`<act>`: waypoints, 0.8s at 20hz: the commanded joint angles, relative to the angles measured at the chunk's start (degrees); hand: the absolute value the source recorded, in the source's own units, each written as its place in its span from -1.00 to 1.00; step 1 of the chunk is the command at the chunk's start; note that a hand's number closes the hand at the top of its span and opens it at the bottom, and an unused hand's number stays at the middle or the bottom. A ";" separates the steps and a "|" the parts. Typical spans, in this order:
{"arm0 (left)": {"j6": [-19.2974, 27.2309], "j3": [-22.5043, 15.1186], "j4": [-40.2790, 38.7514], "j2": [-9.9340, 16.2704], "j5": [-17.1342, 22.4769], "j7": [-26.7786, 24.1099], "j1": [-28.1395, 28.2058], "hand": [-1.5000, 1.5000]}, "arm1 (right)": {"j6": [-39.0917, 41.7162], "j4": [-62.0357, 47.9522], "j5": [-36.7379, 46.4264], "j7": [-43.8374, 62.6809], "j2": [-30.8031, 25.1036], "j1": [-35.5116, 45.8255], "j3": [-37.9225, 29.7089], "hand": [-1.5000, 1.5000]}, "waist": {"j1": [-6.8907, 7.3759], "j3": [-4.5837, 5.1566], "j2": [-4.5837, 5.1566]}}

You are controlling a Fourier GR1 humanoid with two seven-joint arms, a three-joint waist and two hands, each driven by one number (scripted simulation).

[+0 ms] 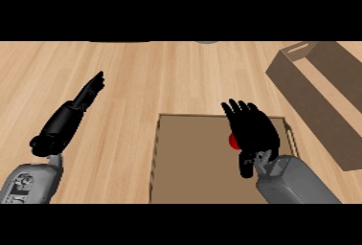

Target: Pick the can from the tray and place it in the cardboard box

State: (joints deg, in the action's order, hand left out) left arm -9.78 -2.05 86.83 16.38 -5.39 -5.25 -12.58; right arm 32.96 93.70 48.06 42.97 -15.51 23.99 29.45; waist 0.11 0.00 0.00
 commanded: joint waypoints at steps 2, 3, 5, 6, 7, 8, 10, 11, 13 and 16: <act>1.23 0.01 0.81 -2.23 -2.34 2.38 -1.65 0.00 | -3.16 -3.37 4.21 -5.46 0.00 -4.06 -0.47 -1.00 | -0.10 -0.01 0.01; -1.73 2.79 -3.27 -0.14 -0.82 -2.02 -1.63 0.00 | -0.06 -4.03 5.03 -2.41 3.12 -0.78 -1.26 -1.00 | -0.06 0.01 0.03; -3.51 3.62 2.46 0.92 1.44 4.82 -2.66 0.00 | 2.80 0.75 4.52 -1.98 -0.16 -2.65 -3.23 -1.00 | -0.17 0.00 -0.06; -1.60 3.02 -2.40 -0.92 -1.18 0.06 -2.40 0.00 | -0.37 -0.05 7.39 -2.94 0.42 -5.03 -1.71 -1.00 | -0.25 0.01 0.00; -2.30 1.90 2.42 -1.02 -1.32 -0.48 2.45 0.00 | -1.81 -5.19 8.67 -3.48 2.91 -1.79 -2.37 -1.00 | 0.11 0.00 -0.01; -0.29 -0.72 4.49 -3.70 -2.95 1.95 2.82 0.00 | -1.02 -6.02 8.37 -5.00 1.76 -2.02 -3.02 -1.00 | 0.10 0.00 -0.02; -2.20 2.02 3.66 -2.25 -1.91 2.14 1.49 0.00 | -2.70 -7.65 10.61 -5.72 3.94 -2.07 -3.79 -1.00 | 0.03 0.00 -0.01; -2.66 2.05 2.70 -1.54 -2.69 -2.63 4.83 0.00 | -2.13 -5.46 9.49 -7.57 0.94 -5.02 -4.68 -1.00 | -0.03 0.00 -0.02; -3.13 3.31 3.46 -2.03 -1.65 1.27 2.04 0.00 | -0.15 -4.77 9.15 -8.56 1.98 -5.56 -5.69 -1.00 | -0.09 0.00 -0.02; -5.00 4.80 0.25 -0.27 -1.42 -0.72 0.54 0.00 | -4.30 -6.08 10.72 -12.87 1.65 -8.00 -3.33 -1.00 | -0.19 0.00 0.02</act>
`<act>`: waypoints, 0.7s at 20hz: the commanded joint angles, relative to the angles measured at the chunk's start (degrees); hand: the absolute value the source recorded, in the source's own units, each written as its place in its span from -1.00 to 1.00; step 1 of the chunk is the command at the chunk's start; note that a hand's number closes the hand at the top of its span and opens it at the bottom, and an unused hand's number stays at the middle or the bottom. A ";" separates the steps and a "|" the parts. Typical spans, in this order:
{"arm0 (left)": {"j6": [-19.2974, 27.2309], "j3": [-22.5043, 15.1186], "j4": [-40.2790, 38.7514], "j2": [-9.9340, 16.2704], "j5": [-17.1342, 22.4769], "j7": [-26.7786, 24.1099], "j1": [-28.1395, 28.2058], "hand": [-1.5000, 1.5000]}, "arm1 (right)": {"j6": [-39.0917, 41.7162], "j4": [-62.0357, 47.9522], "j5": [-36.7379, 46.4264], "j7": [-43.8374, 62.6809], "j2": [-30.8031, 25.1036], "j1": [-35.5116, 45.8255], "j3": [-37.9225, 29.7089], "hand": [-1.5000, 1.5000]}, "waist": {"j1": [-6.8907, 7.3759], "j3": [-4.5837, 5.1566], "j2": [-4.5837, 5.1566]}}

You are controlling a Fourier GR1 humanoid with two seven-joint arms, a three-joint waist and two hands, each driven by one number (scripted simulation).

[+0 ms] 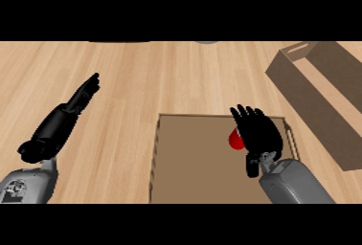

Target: Pick the can from the tray and place it in the cardboard box

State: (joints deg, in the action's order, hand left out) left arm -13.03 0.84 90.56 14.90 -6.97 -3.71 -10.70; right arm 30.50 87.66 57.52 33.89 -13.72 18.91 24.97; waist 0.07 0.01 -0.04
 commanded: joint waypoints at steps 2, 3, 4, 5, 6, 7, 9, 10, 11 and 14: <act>-0.89 1.39 -2.04 -0.38 0.26 1.00 -2.08 0.00 | -1.61 -4.38 2.32 -6.52 0.65 1.86 0.78 1.00 | 0.11 -0.02 0.06; -2.36 1.65 0.57 0.52 1.69 2.88 -2.02 0.00 | -5.53 -6.42 3.15 -9.43 0.26 1.00 2.15 1.00 | 0.30 -0.04 0.07; -0.69 1.59 -3.91 0.05 -0.56 -0.67 -3.37 0.00 | -7.50 -9.00 2.93 -13.37 -1.32 3.94 0.14 1.00 | 0.22 -0.03 0.18; 0.62 0.16 0.51 -1.52 -1.51 0.10 -0.65 0.00 | -8.82 -6.55 4.87 -13.35 -2.05 1.21 1.28 1.00 | 0.17 -0.03 0.05; -0.79 0.67 -2.06 -0.77 -1.27 -0.41 -1.86 0.00 | -8.64 -6.08 5.65 -13.06 -0.64 1.83 1.66 1.00 | 0.06 -0.02 0.06; -0.75 1.61 -2.36 -0.90 -0.20 1.84 -3.75 0.00 | -10.14 -5.80 7.27 -13.15 -0.68 1.86 2.58 1.00 | 0.02 -0.02 0.06; -0.55 0.77 -0.04 -1.63 -1.37 -0.84 0.59 0.00 | -12.54 -7.53 8.85 -15.06 -0.80 1.87 0.86 1.00 | 0.15 -0.02 0.04; -1.32 1.61 -4.19 -1.12 -1.01 -3.29 -1.32 0.00 | -13.20 -10.47 10.29 -13.59 2.53 4.69 2.23 1.00 | 0.19 -0.01 0.11; -0.87 1.56 -1.11 -1.31 -1.21 0.26 -1.01 0.00 | -14.29 -9.74 10.31 -15.88 1.17 3.99 0.91 1.00 | 0.16 -0.02 0.05; -2.95 2.85 -1.53 0.38 -0.09 -0.18 -0.96 0.00 | -18.86 -9.28 12.11 -19.94 -1.20 3.08 1.05 1.00 | 0.14 -0.02 0.05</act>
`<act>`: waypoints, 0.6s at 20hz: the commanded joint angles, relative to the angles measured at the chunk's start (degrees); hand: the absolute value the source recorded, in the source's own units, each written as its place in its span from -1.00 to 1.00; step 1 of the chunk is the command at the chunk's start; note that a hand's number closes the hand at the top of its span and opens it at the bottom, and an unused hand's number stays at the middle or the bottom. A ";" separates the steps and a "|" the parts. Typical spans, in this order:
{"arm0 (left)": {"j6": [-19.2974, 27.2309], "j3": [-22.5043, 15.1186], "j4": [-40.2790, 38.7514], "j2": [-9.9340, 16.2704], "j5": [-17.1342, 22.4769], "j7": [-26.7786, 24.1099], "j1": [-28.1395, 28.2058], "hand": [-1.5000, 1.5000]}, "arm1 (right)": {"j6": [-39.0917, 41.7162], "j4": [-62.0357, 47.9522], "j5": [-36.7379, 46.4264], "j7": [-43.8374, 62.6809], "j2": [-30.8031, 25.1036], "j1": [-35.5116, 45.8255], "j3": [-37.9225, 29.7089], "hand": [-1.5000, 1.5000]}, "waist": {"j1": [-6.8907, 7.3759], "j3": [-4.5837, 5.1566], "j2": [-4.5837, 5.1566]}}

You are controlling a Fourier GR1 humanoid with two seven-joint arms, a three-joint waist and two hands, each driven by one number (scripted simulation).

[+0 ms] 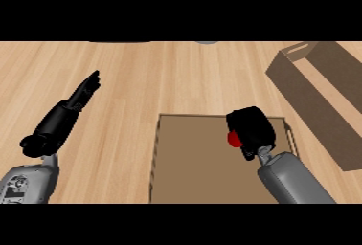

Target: Pick the can from the tray and place it in the cardboard box

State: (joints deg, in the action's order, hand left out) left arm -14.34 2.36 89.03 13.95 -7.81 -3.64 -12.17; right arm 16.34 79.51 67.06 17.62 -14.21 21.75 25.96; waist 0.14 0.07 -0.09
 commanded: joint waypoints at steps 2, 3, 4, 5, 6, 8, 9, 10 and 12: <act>-0.63 -0.05 -2.14 0.04 -0.76 -2.31 -0.62 0.00 | -8.18 -12.59 -0.11 -3.11 5.85 7.99 -5.19 1.00 | 0.62 -0.09 0.38; 0.16 -1.48 1.72 -1.26 -1.01 -0.54 0.67 0.00 | -4.50 -12.75 -3.70 -2.54 5.92 11.97 -9.60 1.00 | 1.06 -0.10 0.34; -0.99 0.14 -0.91 -0.40 0.74 1.24 -3.30 0.00 | -10.87 -19.22 -3.19 -2.56 8.91 12.20 -10.14 1.00 | 1.55 -0.15 0.79; -0.14 -1.28 1.33 -1.18 -0.56 0.90 -1.03 0.00 | -11.73 -21.70 -4.96 -3.45 9.16 14.17 -12.81 1.00 | 2.05 -0.17 0.77; 2.36 -2.70 -1.43 -3.69 -2.32 1.54 -5.05 0.00 | -12.51 -23.99 -6.64 -4.00 9.07 16.96 -15.67 1.00 | 2.03 -0.21 1.39; -0.34 -0.57 -0.70 -0.78 -0.58 -0.59 -1.39 0.00 | -16.30 -29.78 -5.05 -4.47 9.47 22.71 -17.23 1.00 | 2.23 -0.12 0.85; 0.93 -2.96 -0.47 -3.23 -1.84 -0.97 -0.62 0.00 | -18.88 -31.53 -4.72 -6.12 8.45 24.81 -18.15 1.00 | 2.46 -0.13 0.98; -0.04 0.14 -1.33 -0.92 -0.43 -0.33 -2.53 0.00 | -20.63 -32.06 -3.80 -6.95 9.46 24.41 -17.23 1.00 | 1.32 -0.10 0.56; 1.42 -0.72 -2.58 -1.94 -2.10 -0.77 -2.79 0.00 | -18.86 -31.30 -2.02 -5.57 8.56 29.44 -16.68 1.00 | 1.03 -0.07 0.46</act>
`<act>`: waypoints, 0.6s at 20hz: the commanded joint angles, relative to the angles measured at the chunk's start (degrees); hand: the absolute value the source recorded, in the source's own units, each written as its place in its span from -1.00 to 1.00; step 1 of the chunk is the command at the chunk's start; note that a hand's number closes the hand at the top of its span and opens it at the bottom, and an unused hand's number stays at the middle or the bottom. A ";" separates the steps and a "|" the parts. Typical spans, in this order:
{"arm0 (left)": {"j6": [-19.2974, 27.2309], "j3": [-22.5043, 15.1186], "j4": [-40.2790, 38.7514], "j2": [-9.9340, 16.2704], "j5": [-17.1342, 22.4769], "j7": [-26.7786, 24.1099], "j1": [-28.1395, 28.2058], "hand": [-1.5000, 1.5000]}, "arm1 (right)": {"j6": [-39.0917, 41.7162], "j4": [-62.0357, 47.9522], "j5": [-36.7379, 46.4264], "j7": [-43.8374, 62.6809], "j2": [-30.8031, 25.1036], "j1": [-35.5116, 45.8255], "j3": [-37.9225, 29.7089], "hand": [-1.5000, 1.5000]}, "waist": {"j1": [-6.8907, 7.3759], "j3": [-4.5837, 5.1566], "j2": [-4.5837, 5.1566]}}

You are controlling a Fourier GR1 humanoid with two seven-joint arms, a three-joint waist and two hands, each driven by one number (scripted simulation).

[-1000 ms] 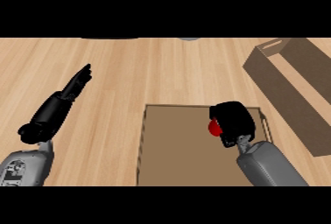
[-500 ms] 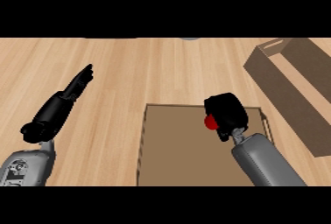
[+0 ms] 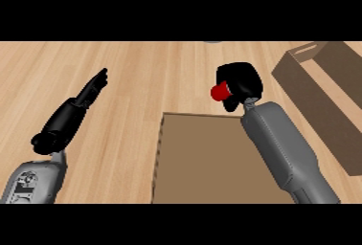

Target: Pick the can from the tray and place it in the cardboard box

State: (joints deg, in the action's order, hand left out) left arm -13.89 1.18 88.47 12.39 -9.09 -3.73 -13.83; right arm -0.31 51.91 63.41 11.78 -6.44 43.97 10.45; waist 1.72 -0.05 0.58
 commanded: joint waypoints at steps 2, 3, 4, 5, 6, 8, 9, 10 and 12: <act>-1.13 1.51 3.14 1.34 1.11 -1.62 5.22 0.00 | -4.18 -1.94 2.01 -1.59 -2.73 5.90 -2.28 1.00 | -0.57 0.05 -0.51; -0.32 -0.87 6.67 -0.86 0.66 4.63 2.97 0.00 | -2.98 -1.05 2.59 0.19 -1.38 8.17 -1.76 1.00 | -0.69 0.03 -0.63; -1.33 2.15 0.63 1.56 1.00 -1.11 1.82 0.00 | -1.17 1.76 1.91 1.78 -1.68 7.98 -2.62 1.00 | -1.43 0.07 -0.59; 1.12 0.13 -0.69 -0.49 -1.80 -1.23 1.54 0.00 | -1.48 4.68 2.11 4.08 0.13 6.98 -2.15 1.00 | -1.79 0.07 -0.65; 0.72 -0.29 2.97 -1.12 -0.54 0.95 3.18 0.00 | -0.16 7.38 1.28 5.47 -2.21 7.64 -4.00 1.00 | -1.90 0.06 -0.90; -1.42 2.01 1.24 1.64 0.92 1.39 1.17 0.00 | -5.21 6.09 2.76 10.35 -2.51 8.62 -6.87 1.00 | -1.68 0.05 -0.76; -0.66 1.49 0.87 0.72 0.47 1.71 1.42 0.00 | -5.74 8.20 0.32 10.17 -4.14 7.83 -9.87 1.00 | -2.26 0.03 -0.87; 1.30 -0.22 -0.64 -1.31 -1.46 1.02 0.02 0.00 | -8.30 5.54 1.78 14.70 -1.78 11.37 -10.93 1.00 | -1.68 0.06 -0.46; -1.02 3.02 -0.27 1.18 1.70 1.93 -0.71 0.00 | -7.27 7.93 1.48 18.57 -3.48 11.16 -13.24 1.00 | -1.99 0.06 -0.75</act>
State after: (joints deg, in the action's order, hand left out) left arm -14.33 2.69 88.53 12.97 -8.76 -3.23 -12.87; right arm -5.86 57.85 64.94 23.28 -9.21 52.89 1.55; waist -0.02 0.01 -0.07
